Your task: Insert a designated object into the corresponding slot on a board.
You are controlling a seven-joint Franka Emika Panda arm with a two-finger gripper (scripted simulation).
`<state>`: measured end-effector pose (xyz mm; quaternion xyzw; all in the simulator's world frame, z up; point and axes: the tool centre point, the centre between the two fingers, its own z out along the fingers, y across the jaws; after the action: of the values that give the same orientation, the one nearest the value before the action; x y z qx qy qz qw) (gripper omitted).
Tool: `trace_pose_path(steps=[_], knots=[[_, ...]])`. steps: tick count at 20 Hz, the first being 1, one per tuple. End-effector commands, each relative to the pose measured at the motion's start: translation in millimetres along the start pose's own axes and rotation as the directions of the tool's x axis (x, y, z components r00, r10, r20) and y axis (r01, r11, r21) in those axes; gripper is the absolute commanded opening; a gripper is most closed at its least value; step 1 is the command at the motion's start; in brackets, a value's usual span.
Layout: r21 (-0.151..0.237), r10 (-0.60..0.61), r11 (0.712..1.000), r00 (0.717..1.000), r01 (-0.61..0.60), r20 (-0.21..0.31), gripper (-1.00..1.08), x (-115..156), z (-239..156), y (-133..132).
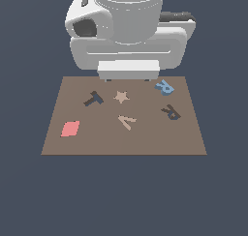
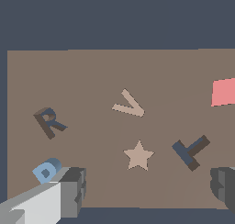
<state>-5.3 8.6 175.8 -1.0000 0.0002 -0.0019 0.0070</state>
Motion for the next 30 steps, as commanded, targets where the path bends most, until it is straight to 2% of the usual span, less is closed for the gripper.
trace_pose_path(steps=[1,7,13,16,22,26,30], knots=[[0.0,0.0,1.0,1.0,0.0,0.0,1.0,0.0,0.0,0.0],[0.0,-0.048,0.999,0.999,0.048,0.001,1.0,-2.3,9.4,-11.9],[-0.002,-0.193,0.981,0.981,0.193,0.002,1.0,-12.9,37.7,-46.8],[-0.003,-0.295,0.955,0.955,0.295,0.004,1.0,-23.8,58.3,-70.9],[-0.005,-0.482,0.876,0.876,0.482,0.007,1.0,-52.1,98.4,-113.0],[-0.006,-0.555,0.832,0.832,0.555,0.009,1.0,-66.6,115.5,-128.4],[-0.007,-0.592,0.806,0.806,0.592,0.01,1.0,-74.9,124.8,-135.7]])
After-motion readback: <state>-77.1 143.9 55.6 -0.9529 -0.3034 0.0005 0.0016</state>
